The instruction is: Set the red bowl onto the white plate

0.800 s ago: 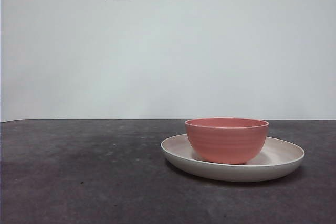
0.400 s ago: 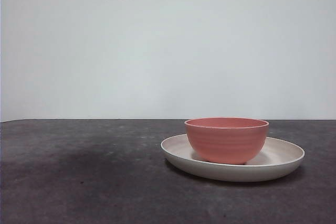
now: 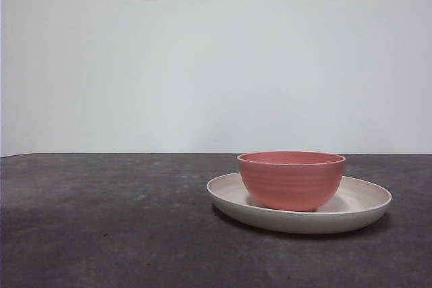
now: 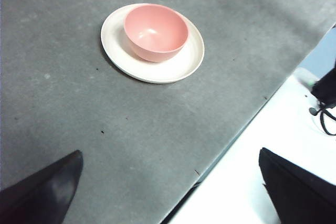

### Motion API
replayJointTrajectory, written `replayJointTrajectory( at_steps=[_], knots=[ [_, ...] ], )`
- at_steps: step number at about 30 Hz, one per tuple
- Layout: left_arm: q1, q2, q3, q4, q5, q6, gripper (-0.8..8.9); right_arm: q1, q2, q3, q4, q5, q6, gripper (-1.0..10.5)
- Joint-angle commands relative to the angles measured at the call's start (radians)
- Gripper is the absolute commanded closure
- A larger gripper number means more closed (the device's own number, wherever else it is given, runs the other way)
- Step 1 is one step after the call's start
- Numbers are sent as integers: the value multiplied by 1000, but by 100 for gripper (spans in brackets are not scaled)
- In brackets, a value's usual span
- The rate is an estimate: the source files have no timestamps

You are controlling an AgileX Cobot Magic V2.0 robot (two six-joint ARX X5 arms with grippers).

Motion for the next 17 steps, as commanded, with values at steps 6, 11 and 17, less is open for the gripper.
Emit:
replayJointTrajectory(
  at_steps=[6,11,17],
  knots=[
    [-5,-92,9,-32,6,-11,255,4,89,19,-1,0,-1,367],
    [-5,-99,9,-19,6,-11,255,-1,165,19,-7,78,-13,368],
    [-5,-99,9,-16,6,-13,255,-61,317,18,1,113,-85,384]
  ],
)
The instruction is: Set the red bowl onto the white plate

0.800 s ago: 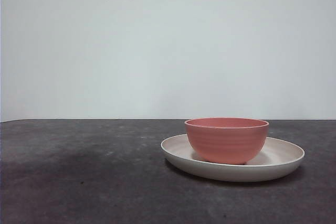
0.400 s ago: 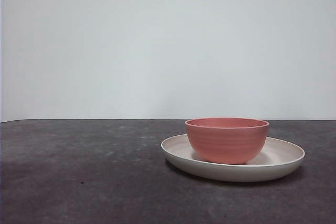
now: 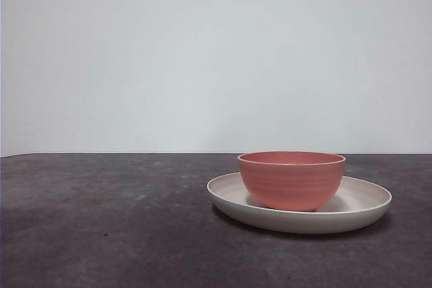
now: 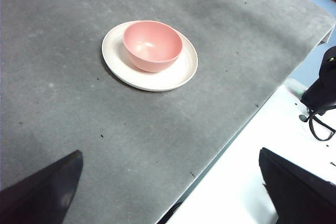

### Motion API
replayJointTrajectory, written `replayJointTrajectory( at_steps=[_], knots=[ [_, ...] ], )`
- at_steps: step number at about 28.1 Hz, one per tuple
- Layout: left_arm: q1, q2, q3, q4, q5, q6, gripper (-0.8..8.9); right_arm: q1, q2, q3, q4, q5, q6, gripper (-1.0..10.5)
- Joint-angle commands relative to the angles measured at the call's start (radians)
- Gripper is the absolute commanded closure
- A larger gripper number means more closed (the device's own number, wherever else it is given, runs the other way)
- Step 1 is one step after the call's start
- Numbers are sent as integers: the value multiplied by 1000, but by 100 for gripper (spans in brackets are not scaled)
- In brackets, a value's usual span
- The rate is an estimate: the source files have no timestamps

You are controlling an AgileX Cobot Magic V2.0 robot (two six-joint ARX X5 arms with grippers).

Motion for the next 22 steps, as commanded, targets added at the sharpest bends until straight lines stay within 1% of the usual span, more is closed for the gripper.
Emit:
replayJointTrajectory(
  at_steps=[1,5,9,11,14,16,19,22],
  knots=[
    [-5,1,9,11,6,-5,255,-28,87,18,18,3,-68,394],
    [-5,1,9,12,6,-29,255,-58,210,18,69,-11,-105,404],
    [-5,1,9,35,6,-82,254,-70,348,18,152,-14,-122,409],
    [-5,1,9,52,6,-112,254,-69,408,18,190,-15,-129,432],
    [-5,1,9,65,6,-116,255,-69,494,18,248,-16,-136,502],
    [-5,1,9,64,6,-116,254,-69,542,18,282,-35,-136,544],
    [-5,1,9,64,6,-116,254,-69,603,18,334,-81,-135,572],
    [-5,1,9,63,6,-116,254,-68,646,18,378,-95,-133,591]
  ],
)
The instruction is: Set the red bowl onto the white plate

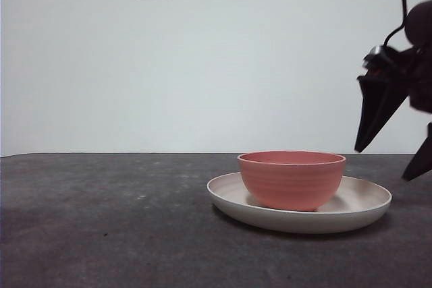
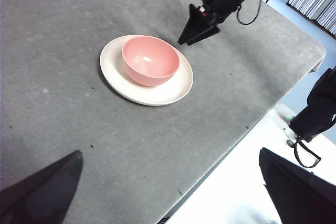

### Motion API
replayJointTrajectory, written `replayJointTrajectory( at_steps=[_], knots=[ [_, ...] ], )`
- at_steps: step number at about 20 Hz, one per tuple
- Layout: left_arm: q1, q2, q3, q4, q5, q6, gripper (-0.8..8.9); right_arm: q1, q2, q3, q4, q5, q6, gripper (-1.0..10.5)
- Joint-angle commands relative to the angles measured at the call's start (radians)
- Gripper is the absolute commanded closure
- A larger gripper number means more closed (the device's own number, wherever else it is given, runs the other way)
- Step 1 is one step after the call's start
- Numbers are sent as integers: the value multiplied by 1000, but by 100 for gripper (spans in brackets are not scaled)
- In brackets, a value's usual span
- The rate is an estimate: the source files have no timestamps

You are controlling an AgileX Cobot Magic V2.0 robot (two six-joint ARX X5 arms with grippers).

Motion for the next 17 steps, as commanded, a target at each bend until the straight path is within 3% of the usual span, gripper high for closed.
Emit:
replayJointTrajectory(
  at_steps=[1,6,17],
  knots=[
    [-5,1,9,10,6,-6,254,3,51,18,40,-7,-11,617],
    [-5,1,9,10,6,-6,254,5,116,18,103,-25,-3,706],
    [-5,1,9,10,6,-6,254,41,158,18,164,-8,99,849]
  ],
)
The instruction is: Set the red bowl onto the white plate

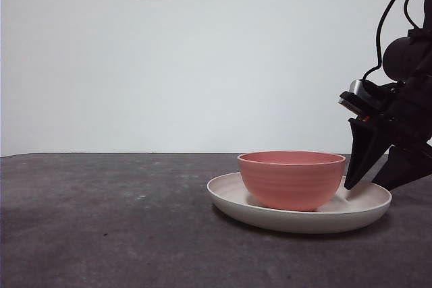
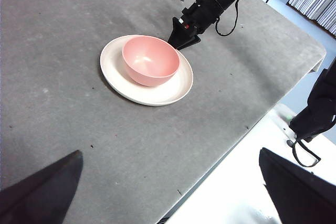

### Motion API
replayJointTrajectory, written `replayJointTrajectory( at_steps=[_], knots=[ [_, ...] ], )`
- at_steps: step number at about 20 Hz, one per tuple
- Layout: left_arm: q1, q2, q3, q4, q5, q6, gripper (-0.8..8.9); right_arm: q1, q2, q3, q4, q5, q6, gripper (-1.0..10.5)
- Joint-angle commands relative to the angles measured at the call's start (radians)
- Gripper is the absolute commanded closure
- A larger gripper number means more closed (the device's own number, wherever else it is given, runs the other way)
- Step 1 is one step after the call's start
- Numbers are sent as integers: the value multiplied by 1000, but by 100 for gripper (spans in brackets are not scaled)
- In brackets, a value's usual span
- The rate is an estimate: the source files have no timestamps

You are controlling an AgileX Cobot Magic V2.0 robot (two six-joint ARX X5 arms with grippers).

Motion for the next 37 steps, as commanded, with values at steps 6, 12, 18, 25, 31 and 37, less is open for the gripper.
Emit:
replayJointTrajectory(
  at_steps=[6,12,18,25,31,37],
  knots=[
    [-5,1,9,11,6,-6,254,16,22,16,0,72,89,937],
    [-5,1,9,10,6,-6,254,22,13,59,-42,76,87,937],
    [-5,1,9,11,6,-6,254,64,-13,164,-104,76,96,937],
    [-5,1,9,11,6,-5,255,235,-10,201,-61,81,179,937],
    [-5,1,9,11,6,-5,255,340,66,201,16,120,234,937],
    [-5,1,9,11,6,-5,254,353,149,201,46,117,264,936]
  ],
)
